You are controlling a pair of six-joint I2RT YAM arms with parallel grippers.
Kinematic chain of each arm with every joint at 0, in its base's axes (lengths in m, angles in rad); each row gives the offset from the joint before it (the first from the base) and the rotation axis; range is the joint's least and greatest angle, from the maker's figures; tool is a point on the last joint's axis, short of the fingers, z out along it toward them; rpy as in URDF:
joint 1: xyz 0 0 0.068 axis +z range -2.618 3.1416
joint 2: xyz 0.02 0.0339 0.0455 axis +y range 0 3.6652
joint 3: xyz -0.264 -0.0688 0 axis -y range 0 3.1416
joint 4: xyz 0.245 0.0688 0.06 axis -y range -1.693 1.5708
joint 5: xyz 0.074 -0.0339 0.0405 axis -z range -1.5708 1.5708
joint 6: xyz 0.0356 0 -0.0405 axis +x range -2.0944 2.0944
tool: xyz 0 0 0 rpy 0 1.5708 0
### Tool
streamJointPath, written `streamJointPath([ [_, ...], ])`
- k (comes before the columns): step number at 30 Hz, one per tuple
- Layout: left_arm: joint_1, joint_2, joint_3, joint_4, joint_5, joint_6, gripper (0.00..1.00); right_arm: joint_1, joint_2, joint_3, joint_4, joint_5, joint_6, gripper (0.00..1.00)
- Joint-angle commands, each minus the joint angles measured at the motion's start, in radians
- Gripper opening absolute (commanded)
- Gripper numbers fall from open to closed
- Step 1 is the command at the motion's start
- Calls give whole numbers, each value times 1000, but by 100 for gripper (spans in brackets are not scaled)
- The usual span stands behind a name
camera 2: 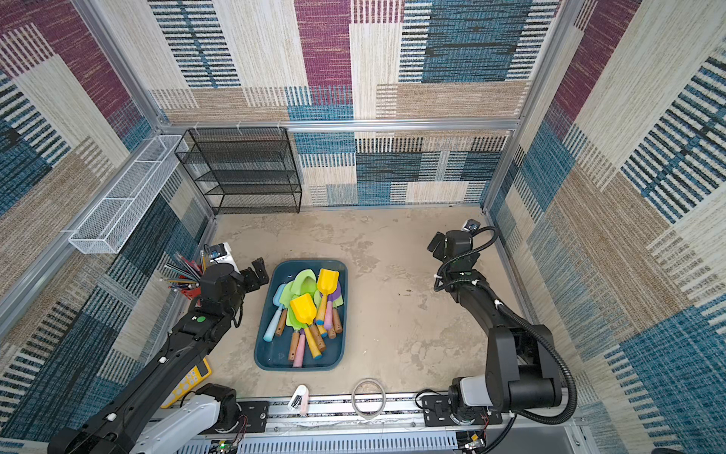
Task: Take the shovel out of the storage box
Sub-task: Pick up the shovel from the storage box.
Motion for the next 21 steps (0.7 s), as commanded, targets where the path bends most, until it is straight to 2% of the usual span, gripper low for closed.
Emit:
streamJointPath([
  [1, -25, 35, 47, -177, 95, -77, 95, 58, -6, 22, -79, -154, -1, 99],
  [8, -116, 59, 145, -433, 80, -105, 82, 198, -45, -9, -137, -314, -27, 100],
  [14, -224, 56, 160, -568, 80, -213, 62, 308, -89, -29, -170, -405, -24, 98],
  [21, -403, 129, 163, -617, 65, -365, 56, 390, -117, -69, -185, -452, -19, 96],
])
